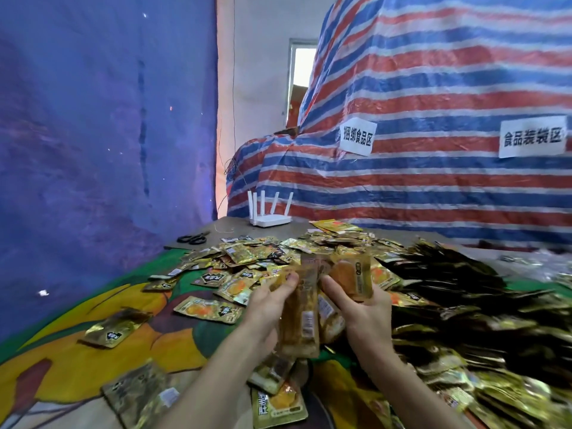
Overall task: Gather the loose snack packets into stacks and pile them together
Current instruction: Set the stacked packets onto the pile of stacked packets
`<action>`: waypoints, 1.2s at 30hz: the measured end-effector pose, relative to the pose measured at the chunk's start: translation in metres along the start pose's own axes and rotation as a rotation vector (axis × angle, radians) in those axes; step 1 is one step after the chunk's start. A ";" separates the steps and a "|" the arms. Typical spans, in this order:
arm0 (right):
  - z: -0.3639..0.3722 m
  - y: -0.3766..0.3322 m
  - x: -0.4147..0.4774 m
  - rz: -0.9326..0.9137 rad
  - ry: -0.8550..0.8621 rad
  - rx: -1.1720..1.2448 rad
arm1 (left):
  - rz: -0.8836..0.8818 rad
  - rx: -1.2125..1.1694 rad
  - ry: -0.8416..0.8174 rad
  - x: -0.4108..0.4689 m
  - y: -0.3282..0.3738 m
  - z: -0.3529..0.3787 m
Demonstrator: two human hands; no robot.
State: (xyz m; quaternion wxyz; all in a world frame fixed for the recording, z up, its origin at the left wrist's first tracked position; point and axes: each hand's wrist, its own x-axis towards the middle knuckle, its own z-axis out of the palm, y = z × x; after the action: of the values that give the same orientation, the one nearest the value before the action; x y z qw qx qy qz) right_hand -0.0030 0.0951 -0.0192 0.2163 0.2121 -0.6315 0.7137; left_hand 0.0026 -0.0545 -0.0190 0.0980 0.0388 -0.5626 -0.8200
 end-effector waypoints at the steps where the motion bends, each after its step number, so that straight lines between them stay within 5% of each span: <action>1: 0.000 0.002 0.000 0.000 0.002 0.006 | 0.001 0.012 0.003 0.000 -0.005 0.003; 5: -0.005 0.007 0.002 0.003 0.019 -0.071 | 0.117 0.097 0.033 -0.001 -0.017 0.004; 10: -0.017 0.004 0.011 0.282 -0.192 0.133 | 0.116 0.136 0.021 -0.003 -0.014 0.000; 19: -0.028 0.002 0.011 0.143 -0.481 0.074 | 0.097 0.134 -0.005 -0.002 -0.015 -0.003; 25: -0.023 0.004 0.006 0.077 -0.337 0.053 | 0.180 0.273 -0.030 -0.002 -0.023 -0.004; 30: -0.026 0.005 0.004 0.060 -0.385 0.047 | 0.234 0.449 -0.055 -0.002 -0.029 -0.003; 36: -0.027 0.008 0.004 0.132 -0.292 0.035 | 0.133 0.312 -0.080 -0.006 -0.030 -0.002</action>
State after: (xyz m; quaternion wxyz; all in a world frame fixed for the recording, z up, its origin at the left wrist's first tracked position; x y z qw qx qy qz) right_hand -0.0117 0.1208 -0.0261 0.0710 0.2754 -0.6562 0.6990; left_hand 0.0054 -0.0444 -0.0480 0.1223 -0.0163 -0.6878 -0.7154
